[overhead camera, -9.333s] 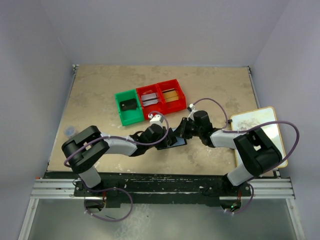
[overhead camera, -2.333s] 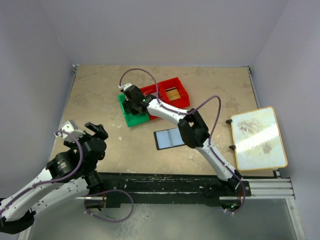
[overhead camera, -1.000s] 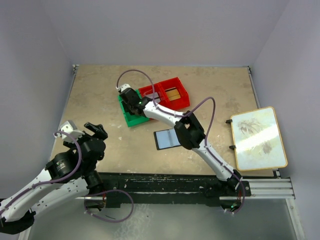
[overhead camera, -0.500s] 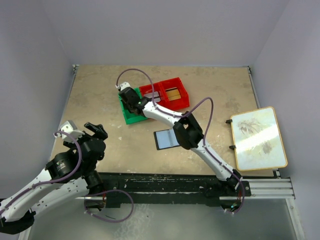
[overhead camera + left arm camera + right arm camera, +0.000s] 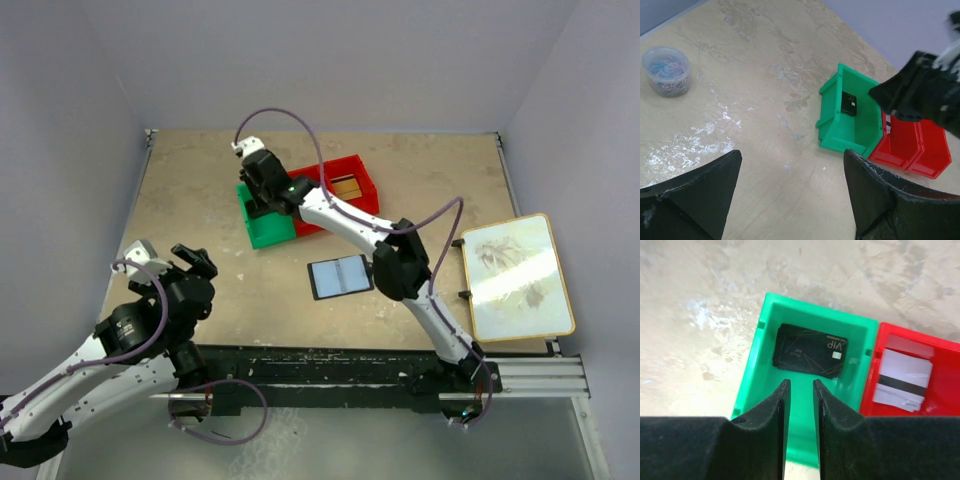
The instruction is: Take the credit cards out of the card holder
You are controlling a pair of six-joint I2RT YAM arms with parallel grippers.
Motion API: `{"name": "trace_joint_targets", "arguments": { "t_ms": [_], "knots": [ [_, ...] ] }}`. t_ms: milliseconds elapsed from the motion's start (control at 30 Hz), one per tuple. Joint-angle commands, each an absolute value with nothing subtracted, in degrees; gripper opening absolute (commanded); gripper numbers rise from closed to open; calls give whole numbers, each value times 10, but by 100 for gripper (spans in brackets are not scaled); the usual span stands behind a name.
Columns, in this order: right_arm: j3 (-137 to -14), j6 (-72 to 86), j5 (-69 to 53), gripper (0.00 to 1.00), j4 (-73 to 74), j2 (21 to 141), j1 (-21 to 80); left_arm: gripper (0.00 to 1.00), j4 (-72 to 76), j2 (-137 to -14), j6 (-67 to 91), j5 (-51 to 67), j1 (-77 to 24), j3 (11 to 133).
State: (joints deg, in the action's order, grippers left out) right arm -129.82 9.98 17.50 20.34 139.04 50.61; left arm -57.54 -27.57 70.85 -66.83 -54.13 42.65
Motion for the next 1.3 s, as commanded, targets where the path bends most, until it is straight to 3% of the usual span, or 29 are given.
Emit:
{"name": "trace_joint_targets", "arguments": {
  "t_ms": [0,133,233,433,833,1267],
  "knots": [
    [-1225,156,223,28,177,1272,511,81,-573,-287,706,-670,-542,444],
    [-928,178,234,43,-16,1090,520,81,-569,-297,700,-661,-543,442],
    [-823,230,207,46,-24,1019,519,82,-555,-306,684,-649,-543,437],
    [-743,324,228,51,69,1003,520,84,-502,-333,627,-627,-542,431],
    [-601,396,174,63,40,938,522,84,-505,-394,617,-614,-543,438],
    [-614,367,160,66,74,997,522,84,-496,-400,612,-605,-542,432]
  ]
}}
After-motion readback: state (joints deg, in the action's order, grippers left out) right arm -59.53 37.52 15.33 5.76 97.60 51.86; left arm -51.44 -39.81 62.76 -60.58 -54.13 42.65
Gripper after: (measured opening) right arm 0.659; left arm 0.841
